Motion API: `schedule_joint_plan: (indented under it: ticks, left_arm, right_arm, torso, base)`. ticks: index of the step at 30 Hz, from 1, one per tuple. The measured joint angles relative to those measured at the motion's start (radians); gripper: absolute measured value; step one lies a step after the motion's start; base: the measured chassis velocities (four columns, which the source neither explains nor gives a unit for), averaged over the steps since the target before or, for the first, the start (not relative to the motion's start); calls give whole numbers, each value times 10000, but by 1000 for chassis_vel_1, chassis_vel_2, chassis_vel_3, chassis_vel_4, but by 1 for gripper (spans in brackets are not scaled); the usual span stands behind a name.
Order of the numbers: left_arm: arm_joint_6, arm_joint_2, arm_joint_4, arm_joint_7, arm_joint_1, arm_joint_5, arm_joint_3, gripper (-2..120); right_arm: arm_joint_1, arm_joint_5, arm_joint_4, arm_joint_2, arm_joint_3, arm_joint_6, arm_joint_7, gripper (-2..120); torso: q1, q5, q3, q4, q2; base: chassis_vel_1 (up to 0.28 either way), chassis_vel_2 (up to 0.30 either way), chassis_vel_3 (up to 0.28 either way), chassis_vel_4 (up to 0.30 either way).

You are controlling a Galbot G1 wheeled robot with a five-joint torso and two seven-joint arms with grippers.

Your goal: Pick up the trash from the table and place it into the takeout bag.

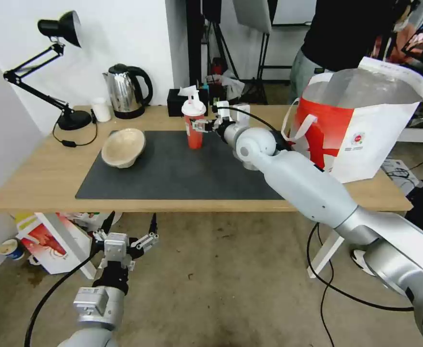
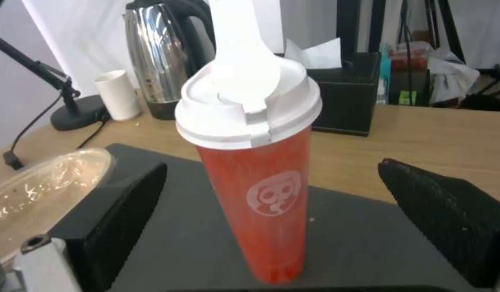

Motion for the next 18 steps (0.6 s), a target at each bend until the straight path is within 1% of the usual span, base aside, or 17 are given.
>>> schedule_joint_plan:
  ticks: [9, 18]
  left_arm:
    - [0, 0, 0, 0, 0, 0, 0, 100]
    - [0, 0, 0, 0, 0, 0, 0, 100]
  right_arm:
    - [233, -14, -516, 295, -151, 1, -106, 100]
    - [513, -232, -1457, 765, -268, 15, -400, 100]
  torso:
    - [0, 0, 0, 0, 1]
    - [0, 0, -1, 0, 0]
  base:
    - [0, 0, 0, 0]
    - [0, 0, 0, 0]
